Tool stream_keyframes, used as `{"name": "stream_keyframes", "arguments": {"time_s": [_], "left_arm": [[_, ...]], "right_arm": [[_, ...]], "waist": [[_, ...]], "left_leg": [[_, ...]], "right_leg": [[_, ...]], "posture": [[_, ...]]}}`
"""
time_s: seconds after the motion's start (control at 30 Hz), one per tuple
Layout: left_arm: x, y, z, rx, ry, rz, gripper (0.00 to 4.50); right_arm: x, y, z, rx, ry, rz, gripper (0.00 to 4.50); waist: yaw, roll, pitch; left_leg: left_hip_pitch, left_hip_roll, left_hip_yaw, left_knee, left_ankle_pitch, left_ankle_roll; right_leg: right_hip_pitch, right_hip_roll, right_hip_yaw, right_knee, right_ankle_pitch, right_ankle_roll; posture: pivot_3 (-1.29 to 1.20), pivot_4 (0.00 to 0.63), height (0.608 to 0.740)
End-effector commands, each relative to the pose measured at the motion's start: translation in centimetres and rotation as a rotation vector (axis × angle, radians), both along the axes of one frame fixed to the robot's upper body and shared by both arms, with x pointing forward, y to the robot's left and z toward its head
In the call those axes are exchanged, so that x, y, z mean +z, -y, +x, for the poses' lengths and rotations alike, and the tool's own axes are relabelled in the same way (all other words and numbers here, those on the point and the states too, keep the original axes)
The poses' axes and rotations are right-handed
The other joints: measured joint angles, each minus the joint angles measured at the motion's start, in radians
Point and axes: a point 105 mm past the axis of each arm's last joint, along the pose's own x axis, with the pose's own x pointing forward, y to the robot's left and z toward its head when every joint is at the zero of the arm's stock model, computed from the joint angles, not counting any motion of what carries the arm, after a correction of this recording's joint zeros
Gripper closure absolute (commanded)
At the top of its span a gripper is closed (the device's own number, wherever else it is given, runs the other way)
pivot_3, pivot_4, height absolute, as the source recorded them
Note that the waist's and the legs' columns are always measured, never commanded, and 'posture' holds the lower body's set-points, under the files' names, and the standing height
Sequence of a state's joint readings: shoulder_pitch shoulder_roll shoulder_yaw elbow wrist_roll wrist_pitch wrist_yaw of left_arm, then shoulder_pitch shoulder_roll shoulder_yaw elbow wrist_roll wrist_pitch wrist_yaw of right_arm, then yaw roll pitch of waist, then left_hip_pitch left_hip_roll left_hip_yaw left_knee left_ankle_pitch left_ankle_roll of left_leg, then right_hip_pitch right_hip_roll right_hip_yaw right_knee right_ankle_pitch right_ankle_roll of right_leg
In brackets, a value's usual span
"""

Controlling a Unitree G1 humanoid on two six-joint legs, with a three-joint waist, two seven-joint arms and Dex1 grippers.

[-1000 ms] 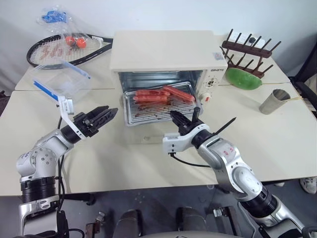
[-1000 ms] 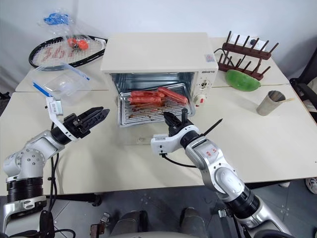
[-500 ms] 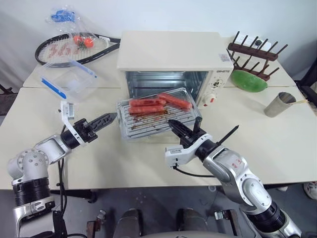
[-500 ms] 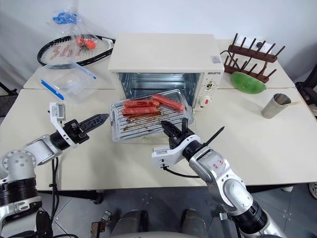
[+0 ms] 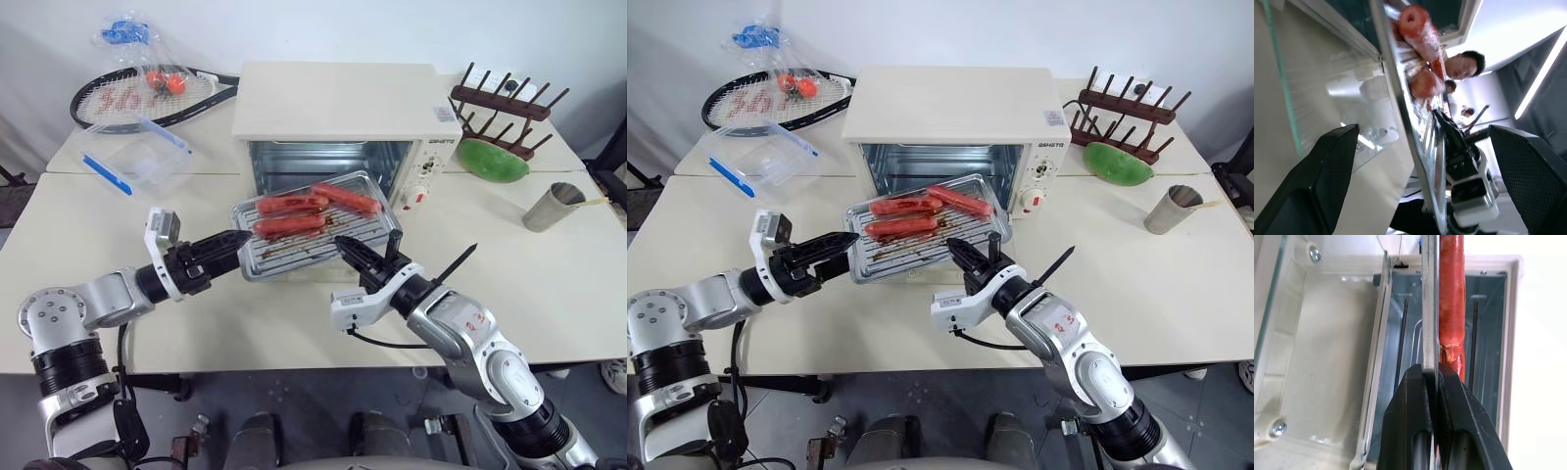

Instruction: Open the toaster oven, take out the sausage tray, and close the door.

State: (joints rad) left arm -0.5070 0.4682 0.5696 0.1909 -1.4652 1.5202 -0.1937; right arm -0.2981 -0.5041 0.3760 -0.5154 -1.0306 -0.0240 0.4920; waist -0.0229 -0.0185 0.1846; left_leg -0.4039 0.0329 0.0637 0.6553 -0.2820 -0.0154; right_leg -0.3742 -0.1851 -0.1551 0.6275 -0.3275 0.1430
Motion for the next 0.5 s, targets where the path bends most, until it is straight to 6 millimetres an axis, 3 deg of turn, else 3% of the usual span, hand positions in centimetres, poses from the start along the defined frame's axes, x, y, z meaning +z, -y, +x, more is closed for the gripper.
{"name": "stream_keyframes", "arguments": {"time_s": [0.03, 0.2, 0.3, 0.43, 0.5], "left_arm": [[1.07, 0.21, 0.32, 0.016, 0.029, -0.045, 0.02], [0.97, 0.79, 0.26, 0.007, 0.006, -0.059, 0.02], [0.92, 0.85, 0.27, 0.013, -0.004, -0.064, 0.59], [1.01, 0.69, 0.44, 0.041, -0.012, -0.068, 1.79], [0.93, 0.3, 0.61, 0.065, -0.028, -0.078, 1.79]], "right_arm": [[1.6, 0.33, -0.38, 0.006, 0.054, 0.023, 4.5], [1.69, 0.57, -0.42, 0.001, 0.053, 0.021, 4.5], [1.68, 0.64, -0.38, -0.002, 0.052, 0.02, 4.5], [1.61, 0.78, -0.38, -0.006, 0.048, 0.018, 4.5], [1.62, 0.79, -0.34, -0.008, 0.046, 0.021, 4.5]], "waist": [[0.0, 0.0, 0.0], [0.001, 0.0, 0.0], [0.001, 0.0, 0.0], [0.001, 0.0, 0.0], [0.001, 0.0, 0.0]], "left_leg": [[0.0, 0.0, 0.0, 0.0, 0.0, 0.0], [0.0, 0.0, 0.0, 0.0, 0.0, 0.0], [0.0, 0.0, 0.0, 0.0, 0.0, 0.0], [0.0, 0.0, 0.0, 0.0, 0.0, 0.0], [0.0, 0.0, 0.0, 0.0, 0.0, 0.0]], "right_leg": [[0.0, 0.0, 0.0, 0.0, 0.0, 0.0], [0.0, 0.0, 0.0, 0.0, 0.0, 0.0], [0.0, 0.0, 0.0, 0.0, 0.0, 0.0], [0.0, 0.0, 0.0, 0.0, 0.0, 0.0], [0.0, 0.0, 0.0, 0.0, 0.0, 0.0]], "posture": [[0.0, 0.15, 0.74], [0.0, 0.15, 0.74], [0.0, 0.15, 0.74], [0.0, 0.15, 0.74], [0.0, 0.15, 0.74]]}}
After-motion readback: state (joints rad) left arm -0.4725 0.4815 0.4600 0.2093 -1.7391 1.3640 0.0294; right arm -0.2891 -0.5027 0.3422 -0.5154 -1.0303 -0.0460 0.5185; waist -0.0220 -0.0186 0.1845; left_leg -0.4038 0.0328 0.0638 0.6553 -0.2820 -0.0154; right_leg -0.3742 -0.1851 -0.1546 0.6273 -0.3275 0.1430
